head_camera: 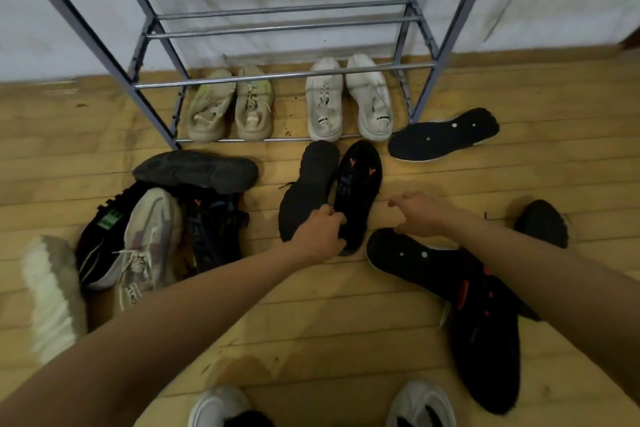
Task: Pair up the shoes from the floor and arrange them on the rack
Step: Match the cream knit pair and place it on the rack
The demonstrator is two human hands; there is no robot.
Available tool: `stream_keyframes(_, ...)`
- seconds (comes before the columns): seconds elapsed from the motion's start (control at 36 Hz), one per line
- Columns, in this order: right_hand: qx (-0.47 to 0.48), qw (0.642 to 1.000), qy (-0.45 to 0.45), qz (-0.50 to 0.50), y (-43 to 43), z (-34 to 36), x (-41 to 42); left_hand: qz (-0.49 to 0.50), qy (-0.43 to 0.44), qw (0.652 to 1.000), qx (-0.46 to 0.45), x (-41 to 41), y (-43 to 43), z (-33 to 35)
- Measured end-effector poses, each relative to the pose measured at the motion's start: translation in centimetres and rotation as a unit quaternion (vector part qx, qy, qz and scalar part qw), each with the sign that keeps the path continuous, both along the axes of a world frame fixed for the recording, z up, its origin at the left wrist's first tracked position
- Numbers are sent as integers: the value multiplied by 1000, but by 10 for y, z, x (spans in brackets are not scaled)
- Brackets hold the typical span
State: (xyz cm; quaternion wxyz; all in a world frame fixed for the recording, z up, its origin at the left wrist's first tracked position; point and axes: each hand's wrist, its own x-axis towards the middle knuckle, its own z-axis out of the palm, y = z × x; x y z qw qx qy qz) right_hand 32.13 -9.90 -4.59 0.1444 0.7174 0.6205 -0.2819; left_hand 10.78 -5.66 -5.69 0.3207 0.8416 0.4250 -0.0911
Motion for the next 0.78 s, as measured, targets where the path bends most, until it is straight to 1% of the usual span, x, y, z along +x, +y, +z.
stream_keyframes(0.11,-47,998,1,-29,-33,6,13,-39,-16,999,6,19,-27,10)
stream_keyframes(0.22,-89,995,-18,-35,-59,4,27,-102,-1,994,24,48,-52,6)
stream_keyframes(0.31,-57,997,-41,-20,-76,3,38,-169,43,982,68,69,-66,-3)
stream_keyframes(0.39,-31,998,-54,-26,-89,4,52,-205,89,970,91,86,-69,-10)
stream_keyframes(0.53,-39,995,5,-97,-109,1,75,-254,147,951,97,106,-65,-20)
stream_keyframes(0.64,-41,982,42,-179,-114,-3,81,-298,153,931,143,109,-67,-26)
stream_keyframes(0.69,-35,981,34,-187,-114,-5,79,-311,155,922,169,108,-67,-27)
stream_keyframes(0.78,-18,983,8,-181,-114,-5,75,-313,144,920,189,105,-68,-24)
